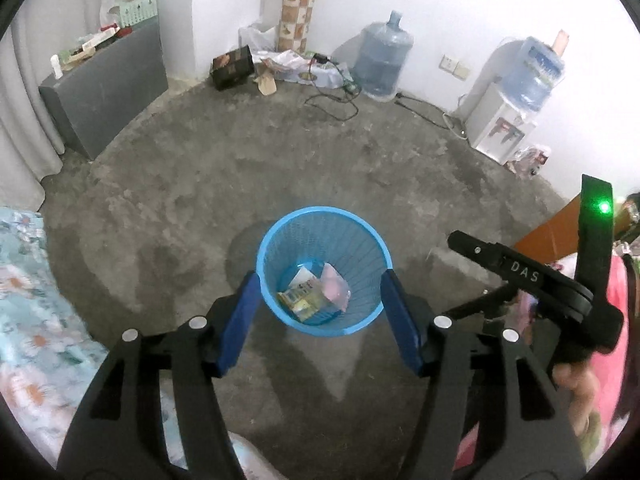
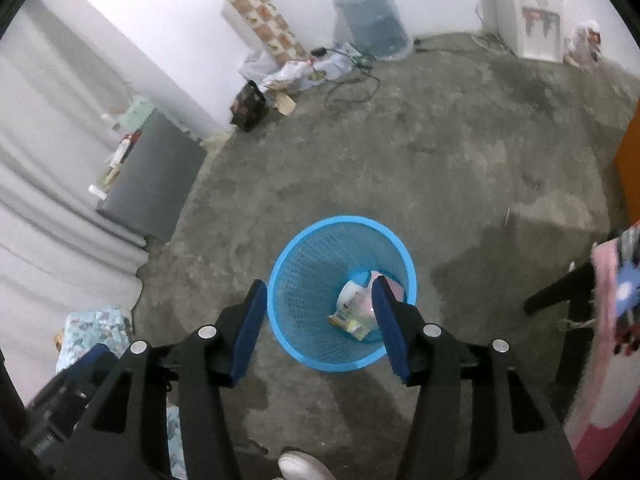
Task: Collect trash
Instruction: 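Carry sponge and lid to the wastebasket and open both grippers, then grasp the green chip bag with the left gripper while the right grasps the white box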
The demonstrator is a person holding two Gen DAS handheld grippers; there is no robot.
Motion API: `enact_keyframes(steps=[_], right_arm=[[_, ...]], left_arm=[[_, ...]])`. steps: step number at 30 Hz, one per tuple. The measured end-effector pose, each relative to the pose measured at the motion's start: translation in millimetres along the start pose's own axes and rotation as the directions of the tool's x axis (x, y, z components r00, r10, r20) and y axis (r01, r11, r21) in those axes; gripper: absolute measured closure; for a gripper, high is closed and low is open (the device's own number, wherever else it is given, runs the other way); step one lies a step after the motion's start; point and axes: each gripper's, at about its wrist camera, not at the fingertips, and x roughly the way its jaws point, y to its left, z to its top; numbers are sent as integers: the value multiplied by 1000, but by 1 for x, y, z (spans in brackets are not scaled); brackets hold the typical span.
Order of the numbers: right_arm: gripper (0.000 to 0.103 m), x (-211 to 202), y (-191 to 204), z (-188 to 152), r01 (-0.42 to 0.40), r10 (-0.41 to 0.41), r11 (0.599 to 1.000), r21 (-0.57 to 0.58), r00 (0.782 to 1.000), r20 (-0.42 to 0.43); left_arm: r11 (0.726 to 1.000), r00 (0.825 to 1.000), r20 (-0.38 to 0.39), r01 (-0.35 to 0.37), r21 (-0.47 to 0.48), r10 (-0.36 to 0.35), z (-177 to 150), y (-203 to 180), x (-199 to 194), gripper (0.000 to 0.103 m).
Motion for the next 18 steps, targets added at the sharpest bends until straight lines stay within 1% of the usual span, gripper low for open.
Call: enact_keyframes(steps=[1,2,3,4,5,6,8,9,11,12,13,14,17,18], right_arm=[[46,-8,5,-1,-10,10,1000,-18,1000,5],[42,-19,15,-4,-27,28,998,-52,1000,13],[39,-29,25,-6,-44,45,996,-76,999,18],[34,-38,34,-8,-67,70,993,-102,997,21],[31,-45,44,-12,-99,102,986,-131,995,20],[31,-52,57,-17,-138,142,976,-167,990,11],[30,-60,83,-28,-209,207,952,-222,978,-30],[30,-62,100,-36,-253,243,933,-254,967,-71],[30,-67,129,-48,-315,285,901,-300,948,-139],[30,-71,148,-58,-365,321,873,-323,929,-183],[30,-74,157,-63,-393,341,858,-330,918,-205],[30,-78,172,-71,-429,366,837,-341,900,-236],[30,-89,211,-90,-502,413,775,-383,862,-293],[30,-92,227,-98,-530,430,751,-395,845,-316]], left_arm=[[1000,1000,12,4,-5,-4,-1,4,-14,44],[1000,999,35,17,-17,-17,-5,12,-37,44],[999,998,57,24,-26,-23,-9,18,-53,42],[999,997,79,21,-32,-19,-14,24,-71,41],[999,995,97,11,-31,-8,-20,30,-88,40],[999,993,116,-15,-28,19,-31,38,-111,40],[998,989,136,-50,-27,53,-47,50,-143,40],[998,987,150,-58,-32,62,-60,59,-164,38],[996,980,183,-71,-59,81,-86,81,-203,35],[995,977,197,-74,-72,87,-96,91,-216,34],[992,970,220,-85,-98,105,-111,107,-237,33],[989,964,235,-98,-115,122,-120,116,-247,32],[961,927,288,-187,-203,242,-160,155,-291,32],[944,911,299,-212,-252,284,-175,173,-307,32]])
